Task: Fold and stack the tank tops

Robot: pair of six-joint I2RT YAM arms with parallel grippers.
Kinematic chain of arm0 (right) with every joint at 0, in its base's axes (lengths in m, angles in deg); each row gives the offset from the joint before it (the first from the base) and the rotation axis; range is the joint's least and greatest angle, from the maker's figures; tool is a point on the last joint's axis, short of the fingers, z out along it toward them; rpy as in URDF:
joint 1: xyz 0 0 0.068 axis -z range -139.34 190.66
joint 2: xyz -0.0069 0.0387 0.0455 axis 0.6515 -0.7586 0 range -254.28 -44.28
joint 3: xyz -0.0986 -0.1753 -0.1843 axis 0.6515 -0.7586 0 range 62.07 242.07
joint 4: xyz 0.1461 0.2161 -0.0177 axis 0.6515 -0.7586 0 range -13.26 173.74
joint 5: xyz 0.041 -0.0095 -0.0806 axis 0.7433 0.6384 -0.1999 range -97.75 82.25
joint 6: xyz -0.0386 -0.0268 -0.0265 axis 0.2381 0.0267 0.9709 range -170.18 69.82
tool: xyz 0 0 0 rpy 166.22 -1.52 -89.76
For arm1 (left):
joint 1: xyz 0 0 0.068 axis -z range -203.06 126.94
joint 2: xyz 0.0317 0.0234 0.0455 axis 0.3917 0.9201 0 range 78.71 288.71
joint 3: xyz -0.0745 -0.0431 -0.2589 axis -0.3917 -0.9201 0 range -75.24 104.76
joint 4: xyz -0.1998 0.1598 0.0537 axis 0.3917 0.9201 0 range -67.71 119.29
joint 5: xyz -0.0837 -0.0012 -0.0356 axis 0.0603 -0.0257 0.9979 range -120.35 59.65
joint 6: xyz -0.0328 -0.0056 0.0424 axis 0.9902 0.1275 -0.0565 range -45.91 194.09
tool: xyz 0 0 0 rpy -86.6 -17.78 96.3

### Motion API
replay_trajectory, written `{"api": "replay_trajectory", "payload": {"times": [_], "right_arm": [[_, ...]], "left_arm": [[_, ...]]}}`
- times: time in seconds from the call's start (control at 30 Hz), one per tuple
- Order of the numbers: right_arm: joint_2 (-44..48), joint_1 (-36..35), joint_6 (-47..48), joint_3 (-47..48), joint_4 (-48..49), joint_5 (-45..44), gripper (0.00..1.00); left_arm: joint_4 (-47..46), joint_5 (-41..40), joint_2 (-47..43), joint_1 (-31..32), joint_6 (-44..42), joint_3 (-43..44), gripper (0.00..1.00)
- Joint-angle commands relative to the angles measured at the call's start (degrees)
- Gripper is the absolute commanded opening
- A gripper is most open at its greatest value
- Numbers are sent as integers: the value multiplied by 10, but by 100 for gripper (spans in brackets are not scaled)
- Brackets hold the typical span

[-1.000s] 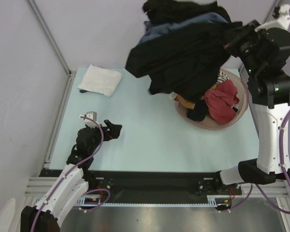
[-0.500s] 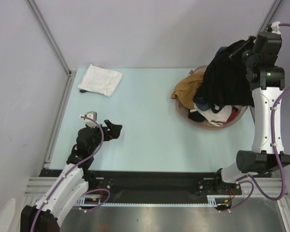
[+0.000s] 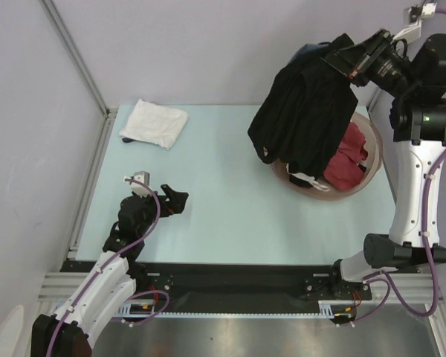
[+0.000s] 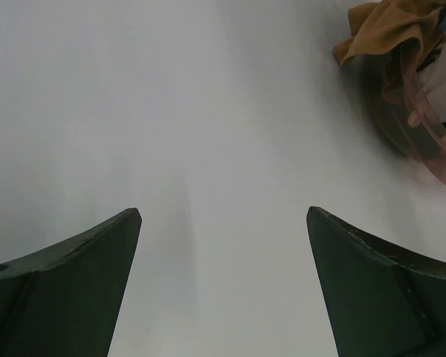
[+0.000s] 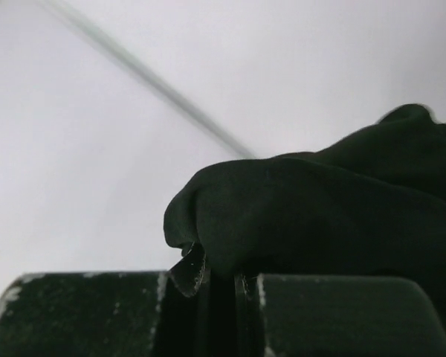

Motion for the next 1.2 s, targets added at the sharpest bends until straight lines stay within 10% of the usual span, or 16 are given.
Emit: {"api": "replay_trajectory", "payload": {"times": [0.0, 0.23, 0.43, 0.6, 0.67, 0.7, 0.73, 0.9, 1.17], "right_arm": [[65, -5, -189, 42, 249, 197, 0], [41, 14, -326, -5, 407, 261, 0], [-25, 70, -395, -253, 557, 247, 14], [-145, 135, -386, -365, 613, 191, 0], [-238, 146, -387, -345, 616, 194, 29], [-264, 146, -381, -336, 615, 193, 86], [-274, 140, -362, -339, 599, 184, 100], [-208, 105, -76, -284, 272, 58, 100], [-34, -1, 184, -340, 34, -251, 82]], "left_arm": [[-21, -6, 0, 7, -15, 23, 100], [-20, -9, -1, 11, -15, 24, 100], [-17, -12, -5, 11, -17, 24, 100], [-20, -11, 0, 12, -16, 24, 100], [-22, -9, 4, 13, -17, 24, 100], [-24, -8, 6, 14, -16, 24, 100], [-25, -8, 7, 14, -17, 24, 100], [-23, -19, 14, 18, -21, 27, 100], [-26, -19, 19, 23, -21, 27, 100]]}}
